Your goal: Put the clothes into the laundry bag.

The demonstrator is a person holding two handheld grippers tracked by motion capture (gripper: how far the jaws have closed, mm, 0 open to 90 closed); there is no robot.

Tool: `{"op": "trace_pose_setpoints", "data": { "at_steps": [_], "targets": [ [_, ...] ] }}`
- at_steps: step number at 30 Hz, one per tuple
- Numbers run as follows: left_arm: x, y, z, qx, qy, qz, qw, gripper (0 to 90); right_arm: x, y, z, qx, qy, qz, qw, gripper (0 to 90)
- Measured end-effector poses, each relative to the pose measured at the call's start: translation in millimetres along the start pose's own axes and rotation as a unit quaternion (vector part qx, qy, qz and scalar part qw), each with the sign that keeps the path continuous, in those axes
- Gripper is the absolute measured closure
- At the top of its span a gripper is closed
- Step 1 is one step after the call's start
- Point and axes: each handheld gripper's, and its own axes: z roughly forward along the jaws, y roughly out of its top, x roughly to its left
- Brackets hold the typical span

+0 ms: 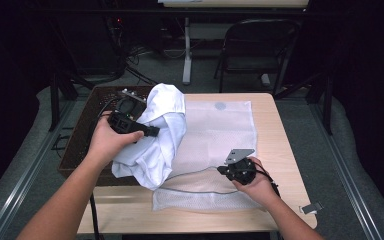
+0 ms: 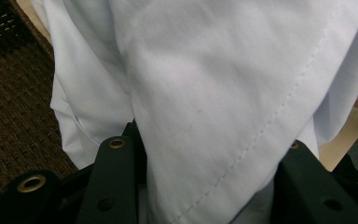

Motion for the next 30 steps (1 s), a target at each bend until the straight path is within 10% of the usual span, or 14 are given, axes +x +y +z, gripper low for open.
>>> {"op": "trace_pose_setpoints", "data": {
  "at_steps": [30],
  "targets": [
    [-13.2,-17.6,-0.9,-0.020,-0.003,0.002,0.9998,59.8,-35.3,46.4,-17.1,-0.037,0.032,0.026,0.9985,89.4]
  ]
}}
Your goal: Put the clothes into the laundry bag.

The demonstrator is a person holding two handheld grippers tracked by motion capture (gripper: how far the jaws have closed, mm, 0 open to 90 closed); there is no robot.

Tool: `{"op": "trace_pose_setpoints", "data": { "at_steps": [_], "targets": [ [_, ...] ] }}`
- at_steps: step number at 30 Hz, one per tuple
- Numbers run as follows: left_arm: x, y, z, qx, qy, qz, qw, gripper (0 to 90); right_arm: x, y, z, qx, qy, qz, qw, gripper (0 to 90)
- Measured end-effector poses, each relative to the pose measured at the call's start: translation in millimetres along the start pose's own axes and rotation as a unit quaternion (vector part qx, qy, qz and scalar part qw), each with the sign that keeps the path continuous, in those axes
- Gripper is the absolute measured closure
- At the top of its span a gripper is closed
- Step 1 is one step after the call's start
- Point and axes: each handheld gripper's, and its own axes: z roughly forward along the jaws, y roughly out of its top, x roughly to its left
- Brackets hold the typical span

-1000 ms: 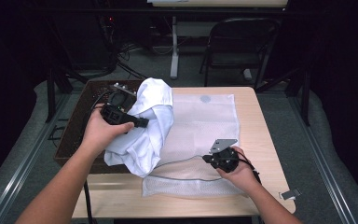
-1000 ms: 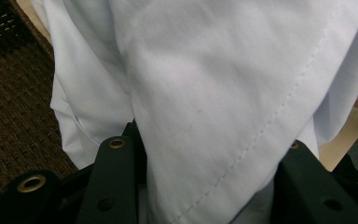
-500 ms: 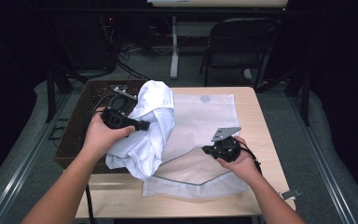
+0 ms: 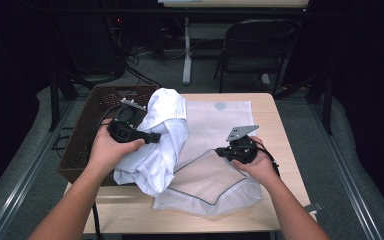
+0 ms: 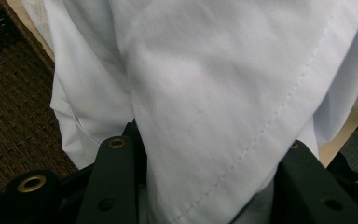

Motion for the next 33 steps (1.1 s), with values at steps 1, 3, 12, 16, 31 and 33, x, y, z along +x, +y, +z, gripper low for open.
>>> {"op": "trace_pose_setpoints", "data": {
  "at_steps": [1,3,12,16,31,33],
  "targets": [
    [-0.9,-1.0,-0.3,-0.003,0.000,-0.001,1.0000,59.8,-1.1,0.7,0.5,0.001,0.003,0.003,1.0000,89.4],
    [-2.5,-3.0,-0.5,-0.005,-0.002,-0.003,1.0000,59.8,-2.2,1.8,1.9,0.004,0.004,0.005,1.0000,89.4],
    [-11.6,-10.5,3.4,-0.010,-0.010,0.007,0.9999,59.8,-9.8,6.8,0.5,-0.007,0.001,0.021,0.9998,89.4],
    [-17.5,-16.0,5.8,-0.015,-0.015,0.013,0.9997,59.8,-16.0,6.9,-2.4,-0.016,-0.003,0.034,0.9993,89.4],
    [-40.4,-35.8,19.7,-0.008,-0.029,0.048,0.9984,59.8,-12.4,10.2,-6.5,-0.022,-0.021,0.032,0.9990,89.4],
    [-43.0,-38.2,22.0,-0.012,-0.032,0.055,0.9979,59.8,-9.9,10.9,-6.0,-0.021,-0.022,0.029,0.9991,89.4]
  ]
}}
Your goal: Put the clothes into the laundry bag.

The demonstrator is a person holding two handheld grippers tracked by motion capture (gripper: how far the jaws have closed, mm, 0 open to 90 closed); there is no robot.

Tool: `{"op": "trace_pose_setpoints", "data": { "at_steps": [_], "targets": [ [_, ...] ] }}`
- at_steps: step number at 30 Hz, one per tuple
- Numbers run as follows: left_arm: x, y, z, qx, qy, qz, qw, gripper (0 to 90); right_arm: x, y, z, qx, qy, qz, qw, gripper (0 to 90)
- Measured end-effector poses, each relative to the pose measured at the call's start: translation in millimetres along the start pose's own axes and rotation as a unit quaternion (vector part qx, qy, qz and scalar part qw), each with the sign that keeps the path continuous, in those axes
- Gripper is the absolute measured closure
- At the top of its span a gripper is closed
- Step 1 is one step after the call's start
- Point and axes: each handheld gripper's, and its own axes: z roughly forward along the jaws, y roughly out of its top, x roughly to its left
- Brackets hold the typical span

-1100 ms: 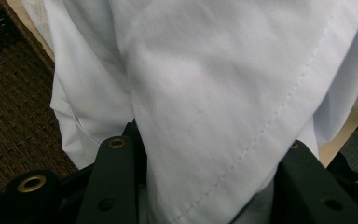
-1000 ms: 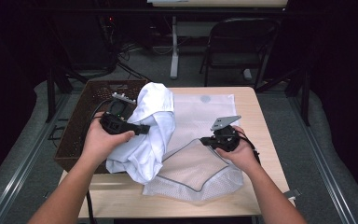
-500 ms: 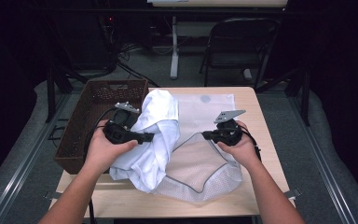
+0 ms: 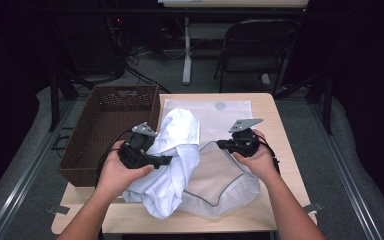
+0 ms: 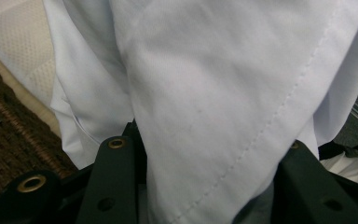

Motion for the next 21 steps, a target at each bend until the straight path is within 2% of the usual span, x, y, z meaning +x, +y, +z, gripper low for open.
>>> {"op": "trace_pose_setpoints", "data": {
  "at_steps": [9,15,21],
  "targets": [
    [-4.2,-13.1,12.0,0.001,-0.010,0.004,0.9999,59.8,4.3,1.2,-0.8,-0.003,0.000,-0.006,1.0000,89.4],
    [-5.3,-23.1,16.4,-0.002,-0.015,-0.002,0.9999,59.9,7.3,2.1,-0.4,-0.006,0.003,-0.008,0.9999,89.4],
    [-6.7,-29.8,18.7,0.003,-0.018,0.001,0.9998,59.8,9.9,2.9,3.2,-0.005,0.008,-0.010,0.9999,89.4]
  ]
}}
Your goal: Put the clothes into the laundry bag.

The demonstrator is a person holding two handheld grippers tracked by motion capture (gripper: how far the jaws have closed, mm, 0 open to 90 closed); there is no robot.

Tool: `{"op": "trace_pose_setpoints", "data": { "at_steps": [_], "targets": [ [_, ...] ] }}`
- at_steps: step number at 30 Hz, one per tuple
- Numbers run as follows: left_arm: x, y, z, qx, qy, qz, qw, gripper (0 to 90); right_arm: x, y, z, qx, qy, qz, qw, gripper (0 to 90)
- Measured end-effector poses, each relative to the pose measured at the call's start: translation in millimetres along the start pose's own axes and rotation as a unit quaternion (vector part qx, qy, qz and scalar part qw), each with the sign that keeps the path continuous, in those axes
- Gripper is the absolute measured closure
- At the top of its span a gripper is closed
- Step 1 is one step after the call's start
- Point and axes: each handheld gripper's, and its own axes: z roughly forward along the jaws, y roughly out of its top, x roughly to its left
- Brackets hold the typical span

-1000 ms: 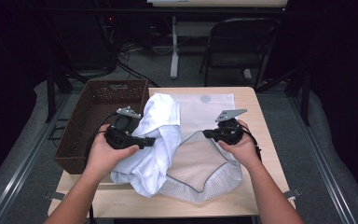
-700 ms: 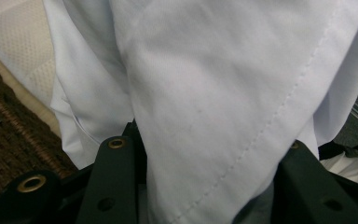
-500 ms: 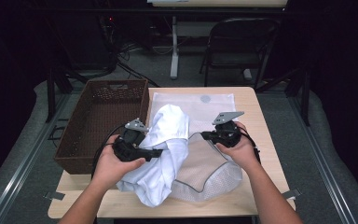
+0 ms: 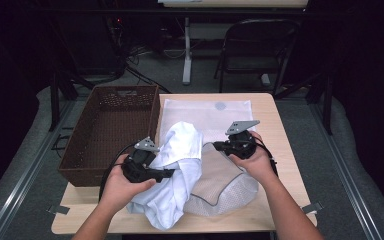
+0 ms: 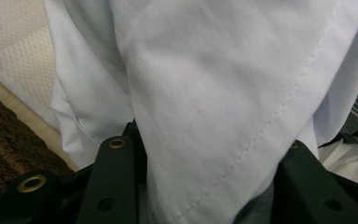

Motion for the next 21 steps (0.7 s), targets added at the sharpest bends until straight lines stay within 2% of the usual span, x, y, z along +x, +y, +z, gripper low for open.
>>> {"op": "trace_pose_setpoints", "data": {
  "at_steps": [10,18,21],
  "targets": [
    [-5.1,-8.3,3.6,0.007,-0.003,0.007,0.9999,59.9,1.4,0.6,9.0,0.004,0.003,-0.003,1.0000,89.4],
    [-10.2,-13.6,14.2,0.011,-0.015,0.017,0.9997,59.9,1.1,0.6,8.5,0.001,0.000,-0.003,1.0000,89.4],
    [-13.7,-15.1,20.8,0.020,-0.014,0.018,0.9995,59.9,1.3,0.8,7.9,-0.001,0.000,-0.003,1.0000,89.4]
  ]
}}
